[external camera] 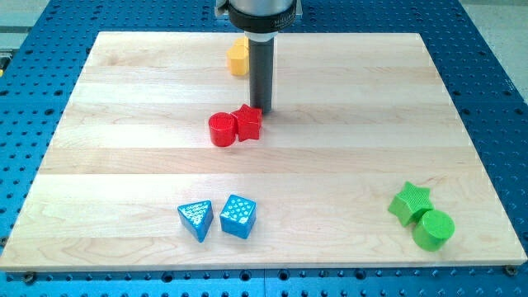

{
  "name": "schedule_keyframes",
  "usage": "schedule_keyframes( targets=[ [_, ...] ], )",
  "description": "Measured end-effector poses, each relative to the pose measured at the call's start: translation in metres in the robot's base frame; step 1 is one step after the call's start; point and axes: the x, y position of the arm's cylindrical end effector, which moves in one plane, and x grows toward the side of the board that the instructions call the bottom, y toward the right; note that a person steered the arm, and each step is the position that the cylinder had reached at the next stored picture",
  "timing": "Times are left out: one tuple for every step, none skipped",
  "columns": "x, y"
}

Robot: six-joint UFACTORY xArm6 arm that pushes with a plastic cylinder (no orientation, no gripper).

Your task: Move the blue cube into the green star

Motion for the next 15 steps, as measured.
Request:
schedule_keyframes(
  targets=[
    [0.000,0.000],
    [-0.007,-0.012],
    [0.002,-0.077],
    [0.076,-0.131],
    [0.138,-0.159],
    [0.188,-0.158],
    [0.215,-0.128],
    [0.219,-0.091],
    [0.213,-0.048],
    [0.198,-0.025],
    [0.158,0.017],
    [0.158,0.043],
    [0.169,0.039],
    [0.170,0.041],
    [0.196,0.016]
  ],
)
